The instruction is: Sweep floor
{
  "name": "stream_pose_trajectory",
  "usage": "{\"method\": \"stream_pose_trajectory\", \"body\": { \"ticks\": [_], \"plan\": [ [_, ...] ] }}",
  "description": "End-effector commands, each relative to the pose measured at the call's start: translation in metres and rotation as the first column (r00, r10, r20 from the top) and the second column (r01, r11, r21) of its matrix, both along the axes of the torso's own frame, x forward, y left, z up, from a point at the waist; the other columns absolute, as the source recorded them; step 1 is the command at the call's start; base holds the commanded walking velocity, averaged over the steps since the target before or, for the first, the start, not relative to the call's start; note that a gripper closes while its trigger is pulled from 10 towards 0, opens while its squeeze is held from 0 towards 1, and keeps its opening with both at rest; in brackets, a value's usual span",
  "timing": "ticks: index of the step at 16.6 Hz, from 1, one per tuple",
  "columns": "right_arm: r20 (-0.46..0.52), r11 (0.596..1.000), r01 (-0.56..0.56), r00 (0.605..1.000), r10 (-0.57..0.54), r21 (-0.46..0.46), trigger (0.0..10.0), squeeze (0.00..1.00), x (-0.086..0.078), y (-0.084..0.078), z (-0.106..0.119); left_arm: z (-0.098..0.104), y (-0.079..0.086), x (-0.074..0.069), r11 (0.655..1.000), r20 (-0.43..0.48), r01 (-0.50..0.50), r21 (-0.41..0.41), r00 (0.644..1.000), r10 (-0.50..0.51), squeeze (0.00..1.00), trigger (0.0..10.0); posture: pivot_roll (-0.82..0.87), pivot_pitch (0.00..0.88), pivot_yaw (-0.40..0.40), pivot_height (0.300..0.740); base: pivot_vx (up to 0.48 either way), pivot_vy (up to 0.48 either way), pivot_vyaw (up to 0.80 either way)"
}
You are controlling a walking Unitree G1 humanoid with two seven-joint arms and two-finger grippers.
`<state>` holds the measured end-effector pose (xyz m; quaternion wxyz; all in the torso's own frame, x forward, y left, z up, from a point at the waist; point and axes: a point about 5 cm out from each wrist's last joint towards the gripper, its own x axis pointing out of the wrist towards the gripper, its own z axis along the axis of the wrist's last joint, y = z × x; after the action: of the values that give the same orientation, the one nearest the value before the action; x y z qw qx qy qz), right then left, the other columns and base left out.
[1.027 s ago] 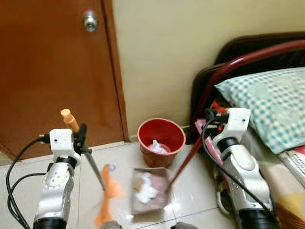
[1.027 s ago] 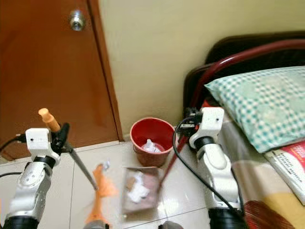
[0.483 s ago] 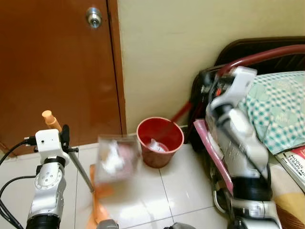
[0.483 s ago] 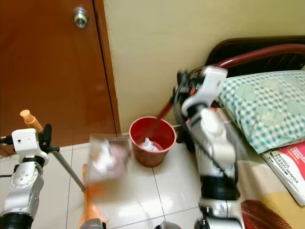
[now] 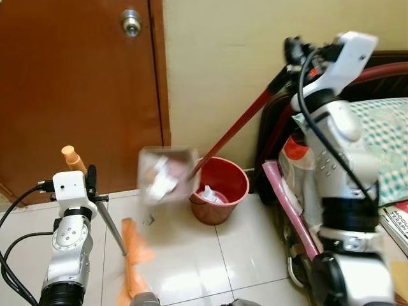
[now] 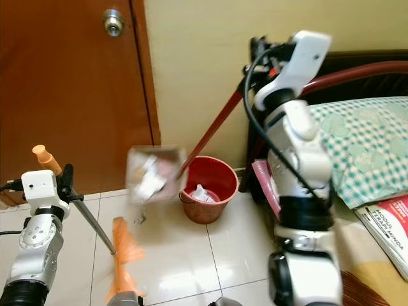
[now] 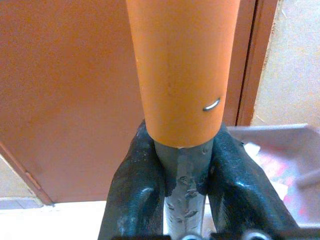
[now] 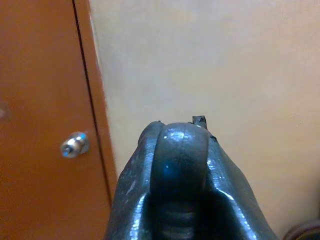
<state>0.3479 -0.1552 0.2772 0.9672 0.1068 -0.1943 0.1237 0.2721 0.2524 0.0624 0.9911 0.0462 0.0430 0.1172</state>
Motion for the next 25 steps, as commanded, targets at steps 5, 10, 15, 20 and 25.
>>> {"method": "stream_pose_trajectory", "body": {
  "ticks": [5, 10, 15, 20, 25],
  "plan": [
    [0.188, 0.973, 0.143, 0.976, -0.108, -0.182, 10.0, 0.0, -0.005, -0.021, 0.03, -0.009, 0.003, -0.004, 0.999, -0.053, -0.004, 0.035, 0.999, 0.006, 0.0, 10.0, -0.02, 0.032, -0.027, 0.74, 0.0, 0.0, 0.0],
    [0.277, 0.864, 0.113, 0.96, 0.033, -0.491, 10.0, 0.0, -0.009, 0.016, 0.003, -0.009, 0.001, -0.004, 0.999, -0.05, 0.006, 0.032, 0.999, -0.004, 0.0, 10.0, -0.01, 0.041, -0.024, 0.74, 0.0, 0.0, 0.0],
    [0.116, 0.544, -0.118, 0.92, 0.375, -0.83, 10.0, 0.0, -0.032, 0.069, -0.082, -0.008, 0.002, -0.007, 0.999, -0.05, 0.009, 0.037, 0.999, -0.007, 0.0, 10.0, 0.01, 0.054, -0.028, 0.74, 0.0, 0.0, 0.0],
    [0.348, 0.631, 0.068, 0.877, 0.331, -0.773, 10.0, 0.0, -0.031, 0.068, -0.045, -0.006, 0.0, -0.005, 0.999, -0.045, 0.024, 0.042, 0.999, -0.023, 0.0, 10.0, 0.01, 0.055, -0.02, 0.74, 0.0, 0.0, 0.0],
    [0.447, 0.722, 0.093, 0.836, 0.317, -0.685, 10.0, 0.0, -0.032, 0.077, -0.009, -0.004, 0.001, -0.003, 0.999, -0.043, 0.024, 0.043, 0.999, -0.022, 0.0, 10.0, 0.01, 0.047, -0.016, 0.74, 0.0, 0.0, 0.0]
  ]
}}
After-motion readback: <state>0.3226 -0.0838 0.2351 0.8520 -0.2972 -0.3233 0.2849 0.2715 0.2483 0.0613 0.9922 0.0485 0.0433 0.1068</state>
